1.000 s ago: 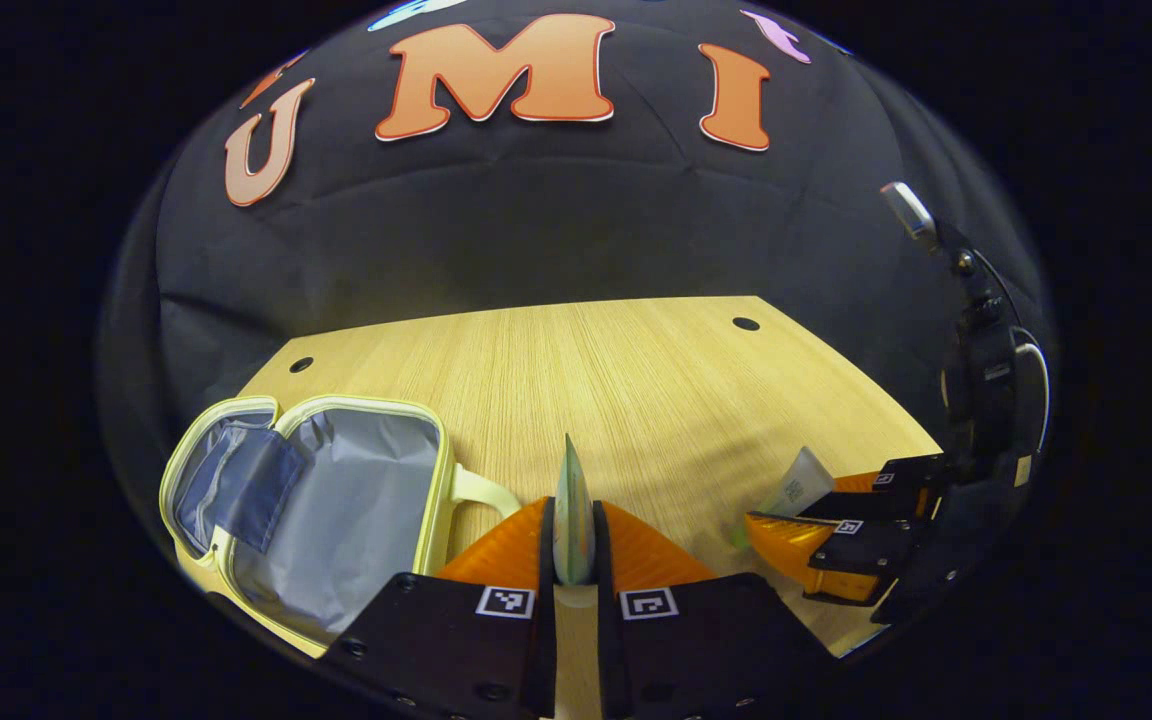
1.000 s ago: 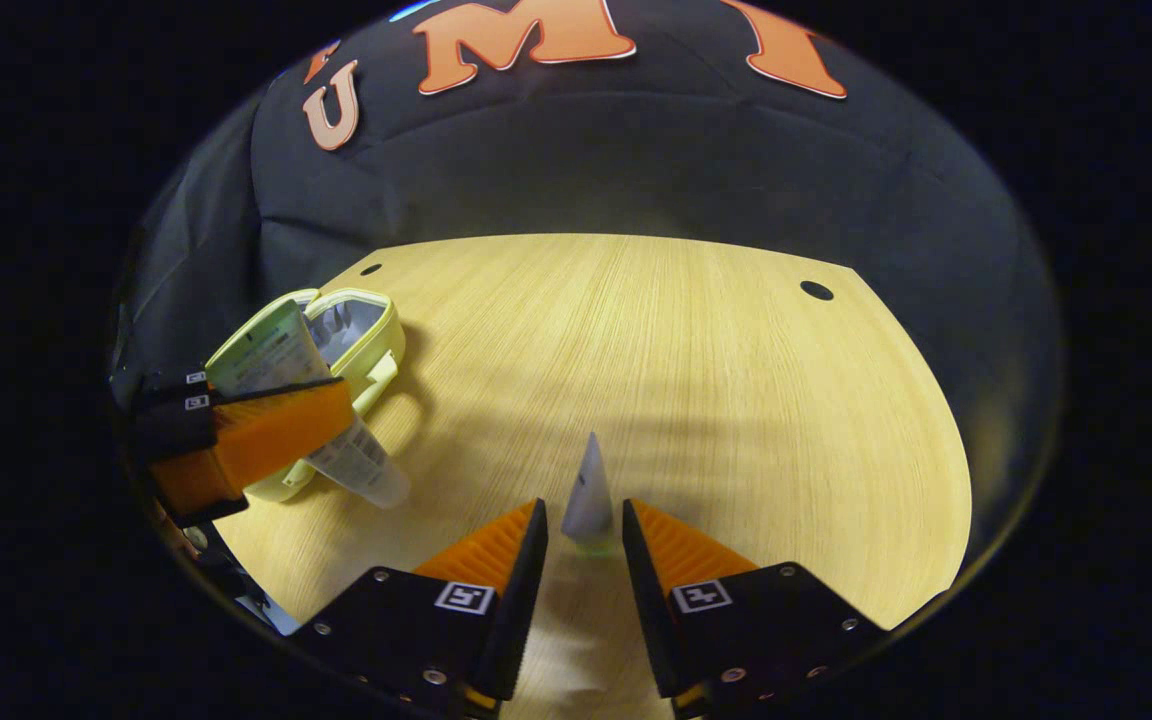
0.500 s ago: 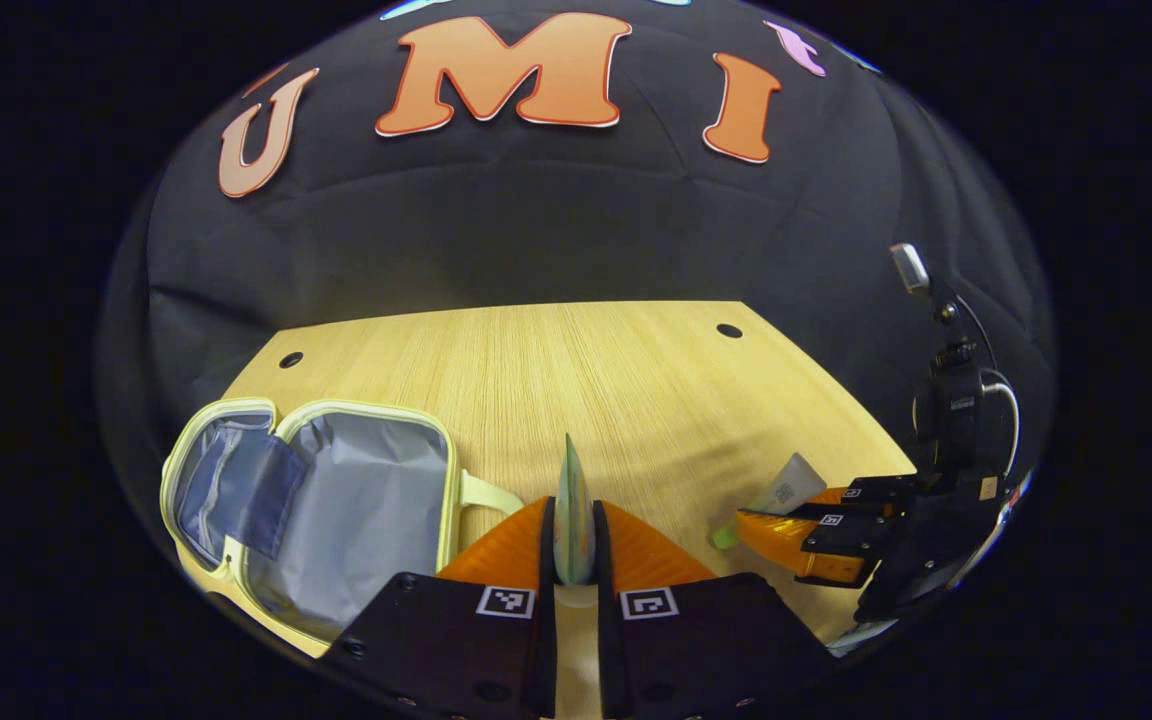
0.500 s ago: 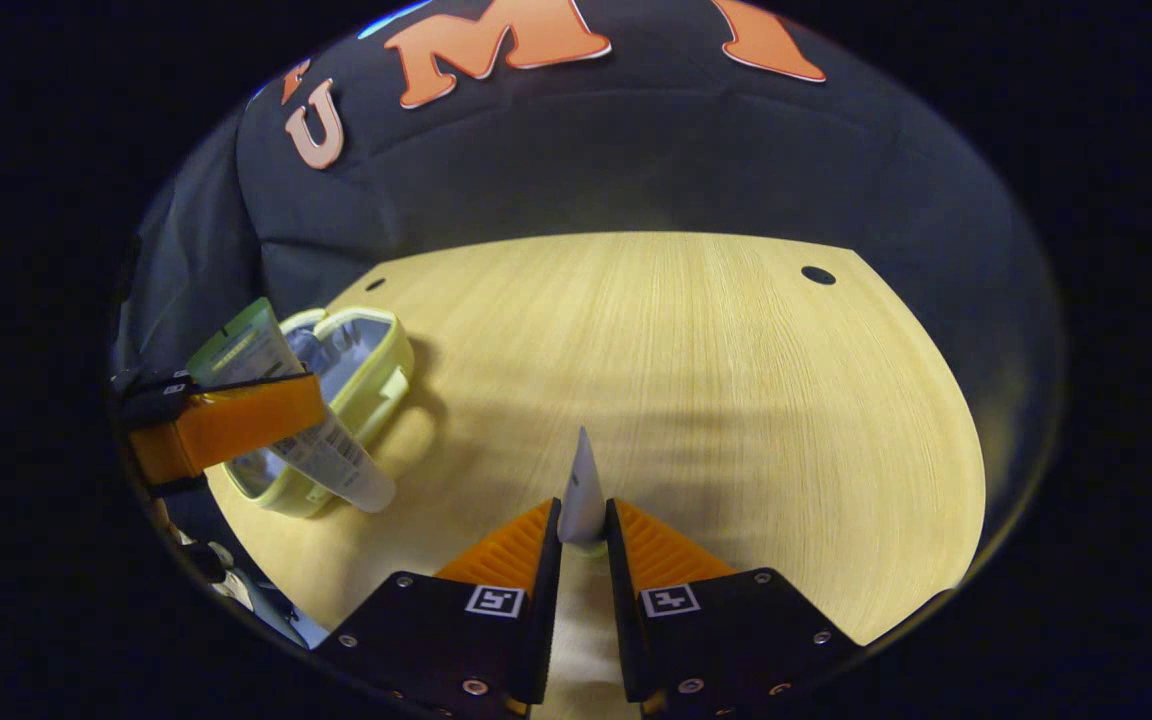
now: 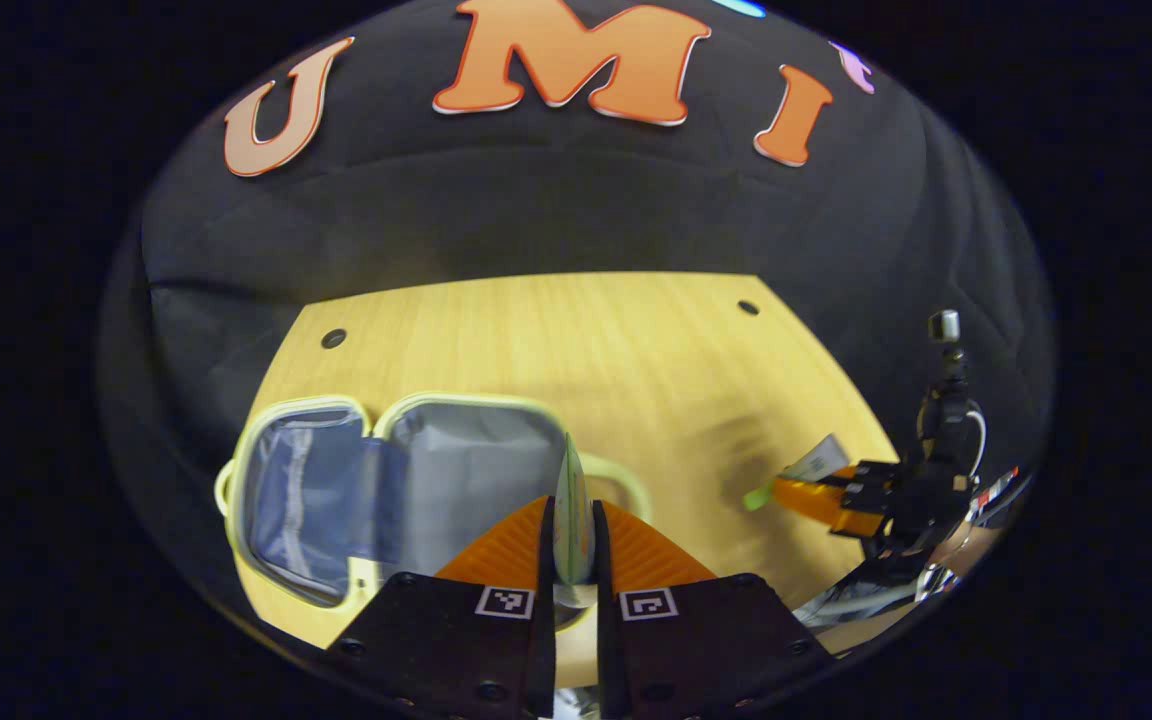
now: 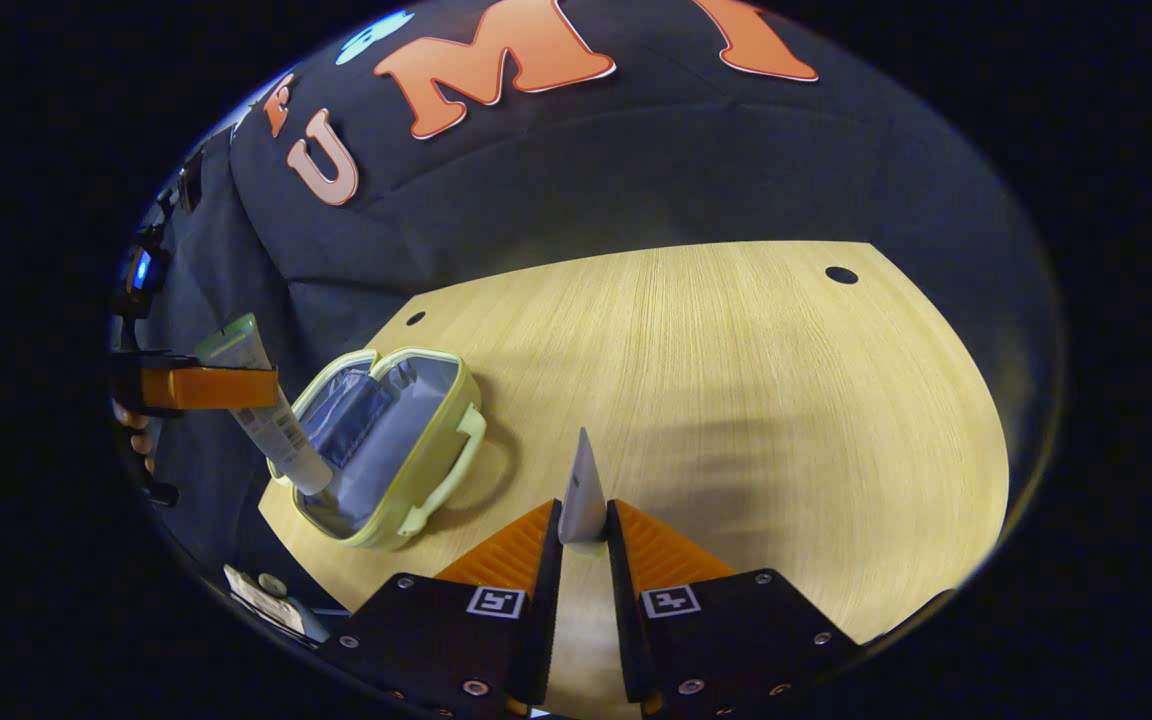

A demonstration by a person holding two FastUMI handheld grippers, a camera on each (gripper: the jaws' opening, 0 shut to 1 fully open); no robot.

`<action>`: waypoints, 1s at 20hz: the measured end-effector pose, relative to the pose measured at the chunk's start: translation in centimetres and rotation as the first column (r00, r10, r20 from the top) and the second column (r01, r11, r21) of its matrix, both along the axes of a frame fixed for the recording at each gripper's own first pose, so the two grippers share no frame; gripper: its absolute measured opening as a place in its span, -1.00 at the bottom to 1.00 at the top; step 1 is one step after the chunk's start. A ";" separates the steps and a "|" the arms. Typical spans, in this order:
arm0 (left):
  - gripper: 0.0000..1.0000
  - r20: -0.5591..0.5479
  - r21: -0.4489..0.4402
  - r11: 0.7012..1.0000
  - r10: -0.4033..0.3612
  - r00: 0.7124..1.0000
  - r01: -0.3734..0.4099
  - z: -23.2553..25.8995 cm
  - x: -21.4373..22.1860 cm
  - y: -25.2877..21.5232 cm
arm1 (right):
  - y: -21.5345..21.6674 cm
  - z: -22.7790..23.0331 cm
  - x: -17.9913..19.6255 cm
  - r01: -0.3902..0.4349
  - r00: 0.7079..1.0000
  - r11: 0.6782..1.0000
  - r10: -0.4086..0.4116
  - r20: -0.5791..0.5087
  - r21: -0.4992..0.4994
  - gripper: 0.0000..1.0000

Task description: First open the suitcase, pack the skin care products into it, and then close the suitcase.

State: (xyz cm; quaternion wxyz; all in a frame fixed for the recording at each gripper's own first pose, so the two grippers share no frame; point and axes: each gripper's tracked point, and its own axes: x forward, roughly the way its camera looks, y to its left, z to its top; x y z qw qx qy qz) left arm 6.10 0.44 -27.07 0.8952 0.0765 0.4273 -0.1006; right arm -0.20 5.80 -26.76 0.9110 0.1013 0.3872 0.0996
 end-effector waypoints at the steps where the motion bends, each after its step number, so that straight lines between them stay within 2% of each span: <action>1: -0.66 -0.043 0.039 0.999 -0.007 0.999 0.009 -0.5 0.1 2.1 | 0.7 0.0 0.1 0.018 1.000 1.000 -0.018 -0.002 0.009 -0.53; 2: -0.66 -0.087 0.063 0.998 -0.019 0.996 0.024 -1.3 0.3 3.7 | 1.3 -0.1 0.0 0.038 0.999 0.999 -0.038 -0.013 0.015 -0.43; 6: -0.66 -0.293 0.061 0.998 -0.016 0.956 0.035 -4.7 0.6 7.1 | 3.6 -0.1 -0.1 0.107 0.994 0.993 -0.106 -0.025 0.041 -0.43; 7: -0.66 -0.338 0.056 0.998 -0.020 0.941 0.042 -5.8 0.8 7.4 | 3.9 -0.2 -0.3 0.123 0.992 0.991 -0.122 -0.029 0.046 -0.53; 8: -0.66 -0.371 0.051 0.997 -0.036 0.928 0.059 -6.8 1.2 7.6 | 4.4 -0.2 -0.3 0.134 0.991 0.990 -0.132 -0.034 0.050 -0.43; 9: -0.67 -0.396 0.055 0.996 -0.048 0.917 0.076 -7.7 1.3 7.7 | 4.6 -0.2 -0.6 0.146 0.989 0.988 -0.144 -0.038 0.048 -0.53; 10: -0.65 -0.406 0.063 0.994 -0.059 0.912 0.092 -8.4 1.8 7.8 | 4.7 -0.2 -0.8 0.156 0.987 0.987 -0.154 -0.042 0.044 -0.43; 13: -0.65 -0.412 0.097 0.990 -0.055 0.910 0.104 -9.2 2.9 8.2 | 4.6 -0.1 -1.4 0.186 0.982 0.982 -0.184 -0.049 0.025 -0.43; 14: -0.60 -0.409 0.102 0.990 -0.048 0.911 0.099 -9.6 3.2 8.5 | 4.4 0.0 -1.5 0.193 0.980 0.981 -0.191 -0.051 0.020 -0.53; 15: -0.56 -0.410 0.097 0.991 -0.044 0.911 0.091 -9.9 3.0 8.7 | 4.3 0.0 -1.5 0.200 0.979 0.980 -0.199 -0.053 0.014 -0.43; 16: -0.54 -0.403 0.092 0.991 -0.049 0.914 0.094 -10.1 3.2 8.8 | 4.2 0.0 -1.5 0.208 0.977 0.978 -0.207 -0.055 0.009 -0.43; 18: 0.49 -0.380 0.088 0.989 -0.077 0.922 0.119 -9.8 3.7 8.9 | 4.1 0.1 -1.4 0.219 0.974 0.976 -0.218 -0.060 0.011 -0.43; 19: 1.00 -0.362 0.095 0.988 -0.082 0.929 0.124 -8.7 3.4 9.1 | 4.1 0.2 -1.5 0.218 0.974 0.976 -0.217 -0.066 0.015 -0.53; 20: 0.94 -0.346 0.094 0.988 -0.086 0.934 0.125 -8.8 3.6 8.9 | 4.2 0.4 -1.4 0.216 0.974 0.976 -0.214 -0.073 0.019 -0.43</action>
